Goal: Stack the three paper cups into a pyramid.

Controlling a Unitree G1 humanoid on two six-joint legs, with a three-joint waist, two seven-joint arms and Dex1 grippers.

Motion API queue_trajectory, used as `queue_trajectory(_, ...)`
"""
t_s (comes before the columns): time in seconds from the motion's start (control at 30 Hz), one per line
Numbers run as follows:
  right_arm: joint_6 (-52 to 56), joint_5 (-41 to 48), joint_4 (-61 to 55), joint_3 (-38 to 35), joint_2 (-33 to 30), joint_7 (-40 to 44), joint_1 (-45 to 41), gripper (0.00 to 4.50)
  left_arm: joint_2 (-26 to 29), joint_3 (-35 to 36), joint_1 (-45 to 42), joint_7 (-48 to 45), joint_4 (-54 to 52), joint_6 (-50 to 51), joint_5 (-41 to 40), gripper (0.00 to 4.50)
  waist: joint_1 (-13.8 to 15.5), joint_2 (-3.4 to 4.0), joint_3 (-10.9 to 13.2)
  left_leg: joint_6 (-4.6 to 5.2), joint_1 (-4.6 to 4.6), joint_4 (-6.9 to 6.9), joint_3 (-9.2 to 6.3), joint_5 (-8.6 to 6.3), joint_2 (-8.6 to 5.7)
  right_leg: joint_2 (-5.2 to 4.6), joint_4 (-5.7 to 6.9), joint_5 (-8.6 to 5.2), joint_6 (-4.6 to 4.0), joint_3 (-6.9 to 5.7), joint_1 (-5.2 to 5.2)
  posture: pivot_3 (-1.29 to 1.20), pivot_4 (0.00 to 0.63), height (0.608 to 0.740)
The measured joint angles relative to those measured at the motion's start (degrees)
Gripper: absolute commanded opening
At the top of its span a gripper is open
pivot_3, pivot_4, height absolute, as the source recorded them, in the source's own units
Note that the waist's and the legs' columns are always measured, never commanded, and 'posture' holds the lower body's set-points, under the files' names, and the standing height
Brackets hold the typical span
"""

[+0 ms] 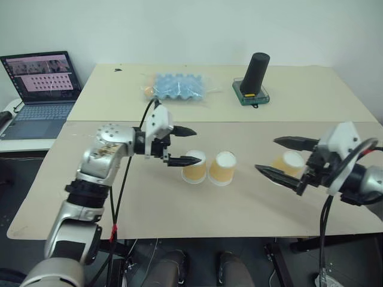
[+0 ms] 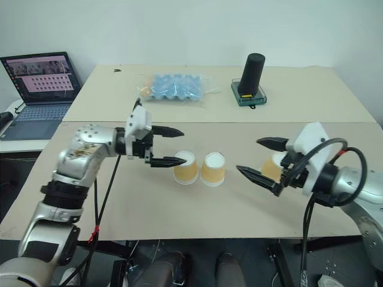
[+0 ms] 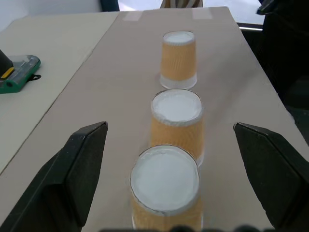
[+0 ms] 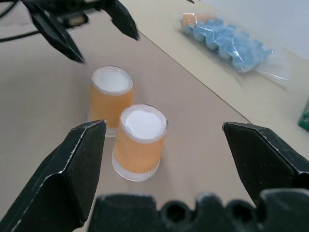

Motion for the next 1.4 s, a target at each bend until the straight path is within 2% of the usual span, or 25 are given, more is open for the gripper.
queue_trajectory(0.2, -1.0, -3.1, 4.9, -12.1, -1.9, 5.7, 7.0, 4.50, 8.4, 5.3, 4.2, -0.7, -12.8, 13.3, -11.1, 4.44, -0.1, 0.01, 0.0, 0.00, 0.09, -0.01, 0.00, 0.00, 0.03, 0.03, 0.00, 0.00, 0.00, 0.02, 0.09, 0.00, 0.150, 0.740)
queue_trajectory(0.33, -2.8, -6.3, 10.2, -15.3, -1.8, 8.4, 10.0, 4.50, 13.8, 7.6, 6.6, -0.7, -17.3, 17.6, -15.4, 4.44, -0.1, 0.03, 0.0, -0.03, 0.22, -0.01, 0.02, 0.01, 0.03, 0.02, 0.02, 0.01, -0.02, 0.04, 0.19, 0.00, 0.150, 0.740)
queue_trajectory(0.5, -4.9, -6.3, 13.5, -16.2, 1.0, 10.0, 10.0, 4.50, 14.6, 9.0, 6.6, 1.6, -19.1, 17.9, -17.0, 4.44, -0.1, 0.06, 0.0, -0.02, 0.56, -0.08, 0.02, -0.01, 0.08, -0.09, -0.07, -0.03, 0.00, 0.04, 0.56, 0.00, 0.150, 0.740)
queue_trajectory(0.7, -7.3, -8.5, 20.9, -9.6, 5.5, 10.4, 10.4, 4.50, 14.5, 8.8, 7.4, 4.0, -20.3, 17.6, -17.5, 4.44, -0.1, 0.08, 0.0, -0.01, 0.50, -0.09, 0.02, -0.02, 0.05, -0.06, -0.06, -0.02, -0.01, 0.07, 0.49, 0.00, 0.150, 0.740)
queue_trajectory(0.83, -8.4, -10.5, 25.2, -5.5, 7.6, 7.7, 7.8, 4.50, 14.6, 8.8, 7.6, 5.2, -21.4, 17.7, -18.2, 4.44, -0.2, 0.20, 0.0, -0.03, 0.53, -0.09, 0.03, -0.01, 0.05, -0.04, -0.02, -0.02, -0.02, 0.10, 0.48, 0.00, 0.150, 0.740)
queue_trajectory(1.03, -8.9, -11.4, 26.2, -1.4, 10.5, 4.9, 4.2, 4.50, 14.7, 8.9, 7.6, 6.7, -21.4, 17.7, -19.1, 4.44, -0.2, 0.22, 0.1, -0.03, 0.52, -0.12, 0.03, -0.01, 0.05, 0.02, -0.04, -0.02, -0.02, 0.10, 0.45, 0.00, 0.150, 0.740)
queue_trajectory(1.4, -9.1, -12.1, 27.2, 3.9, 11.6, 2.8, -0.7, 4.50, 14.8, 8.9, 6.9, 8.8, -21.3, 17.7, -19.9, 4.44, -0.1, 0.23, 0.1, -0.04, 0.52, -0.12, 0.03, -0.01, 0.05, 0.04, -0.03, -0.02, -0.02, 0.09, 0.44, 0.00, 0.150, 0.740)
